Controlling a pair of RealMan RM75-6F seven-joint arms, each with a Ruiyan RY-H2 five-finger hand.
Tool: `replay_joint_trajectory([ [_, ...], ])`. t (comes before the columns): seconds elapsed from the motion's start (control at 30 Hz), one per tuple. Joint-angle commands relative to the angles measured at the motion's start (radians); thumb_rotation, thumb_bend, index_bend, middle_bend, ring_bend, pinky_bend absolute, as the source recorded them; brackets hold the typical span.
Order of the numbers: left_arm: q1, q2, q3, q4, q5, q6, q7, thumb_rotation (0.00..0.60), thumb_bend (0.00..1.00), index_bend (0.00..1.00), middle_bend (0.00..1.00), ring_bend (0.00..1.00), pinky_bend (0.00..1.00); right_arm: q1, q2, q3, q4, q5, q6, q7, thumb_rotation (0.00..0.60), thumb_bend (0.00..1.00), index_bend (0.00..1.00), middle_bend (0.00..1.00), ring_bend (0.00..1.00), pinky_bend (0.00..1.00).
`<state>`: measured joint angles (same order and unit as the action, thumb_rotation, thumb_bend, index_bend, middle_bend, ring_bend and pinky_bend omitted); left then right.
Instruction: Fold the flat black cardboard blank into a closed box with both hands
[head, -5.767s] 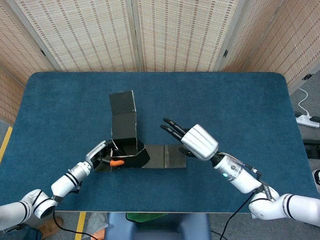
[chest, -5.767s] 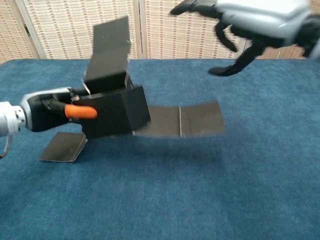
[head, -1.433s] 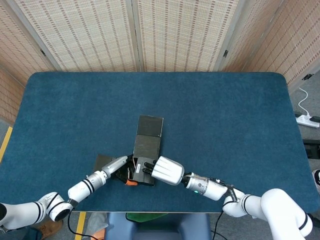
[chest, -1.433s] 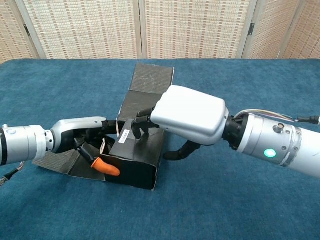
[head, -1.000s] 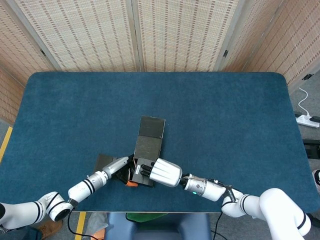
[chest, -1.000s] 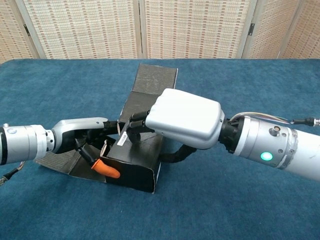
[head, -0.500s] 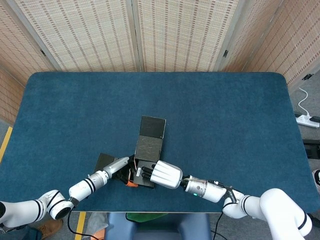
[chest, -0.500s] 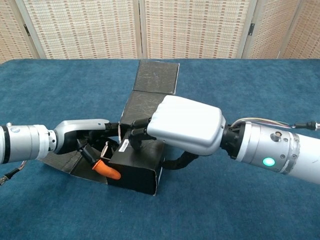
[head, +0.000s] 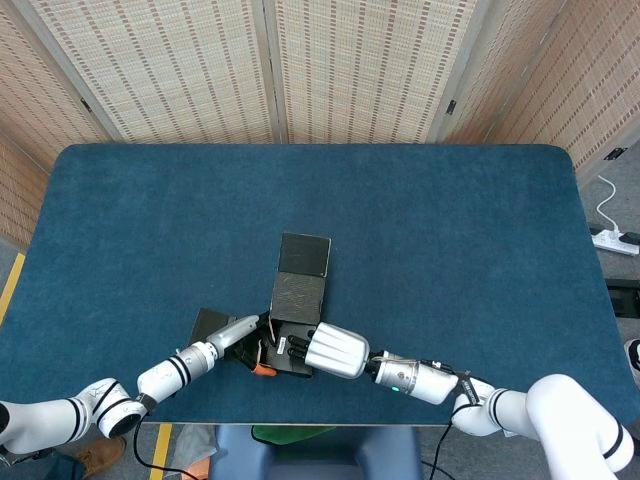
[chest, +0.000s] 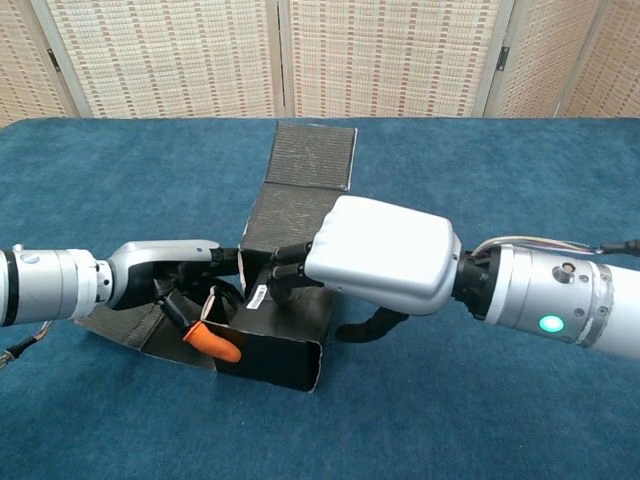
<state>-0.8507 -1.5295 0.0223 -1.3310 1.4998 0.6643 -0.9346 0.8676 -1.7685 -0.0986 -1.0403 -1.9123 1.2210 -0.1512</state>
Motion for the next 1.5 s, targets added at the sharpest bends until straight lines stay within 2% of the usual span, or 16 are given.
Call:
replay_joint_trajectory([
  [0.03,-0.001,0.002,0.0,-0.004,0.002,0.0,-0.006,0.6,0.17,0.0,0.02,0.37,0.46,0.001,0.004,0.004,-0.009,0.003,-0.002,0.001,0.6,0.17,0.4,0.32,0.76,1.0],
  [0.3,-0.002,0.016,0.01,-0.031,0.031,0.022,-0.011,0.6,0.18,0.0,0.0,0.35,0.44,0.011,0.007,0.002,-0.023,0.0,-0.029,-0.01,0.6,0.17,0.4,0.31,0.76,1.0],
  [0.8,-0.004,-0.013,0.006,0.0,0.002,0.005,0.005,0.6,0.17,0.0,0.01,0.35,0.43,0.011,0.017,-0.006,-0.041,0.003,-0.053,-0.01,0.6,0.17,0.39,0.3,0.76,1.0],
  [0.87,0.002,-0.021,0.003,0.008,-0.006,0.011,0.018,0.6,0.17,0.03,0.05,0.37,0.44,0.013,0.018,-0.003,-0.047,0.008,-0.06,-0.005,0.6,0.17,0.39,0.31,0.76,1.0],
  [0.97,0.017,-0.039,-0.006,0.02,-0.026,0.031,0.058,0.6,0.17,0.15,0.16,0.42,0.45,0.018,0.02,0.001,-0.051,0.014,-0.074,-0.007,0.6,0.17,0.39,0.31,0.76,1.0],
  [1.13,0.027,-0.05,-0.019,0.018,-0.051,0.034,0.092,0.599,0.18,0.27,0.29,0.46,0.46,0.025,0.026,0.0,-0.061,0.016,-0.095,-0.017,0.6,0.17,0.39,0.32,0.76,1.0],
  [1.37,0.031,-0.05,-0.024,0.013,-0.057,0.023,0.094,0.599,0.18,0.29,0.31,0.46,0.46,0.026,0.036,-0.008,-0.072,0.018,-0.118,-0.032,0.6,0.17,0.39,0.35,0.76,1.0],
  [1.5,0.032,-0.052,-0.025,0.015,-0.054,0.015,0.083,0.6,0.18,0.29,0.31,0.46,0.46,0.03,0.043,-0.014,-0.084,0.021,-0.143,-0.045,0.6,0.17,0.41,0.43,0.76,1.0],
])
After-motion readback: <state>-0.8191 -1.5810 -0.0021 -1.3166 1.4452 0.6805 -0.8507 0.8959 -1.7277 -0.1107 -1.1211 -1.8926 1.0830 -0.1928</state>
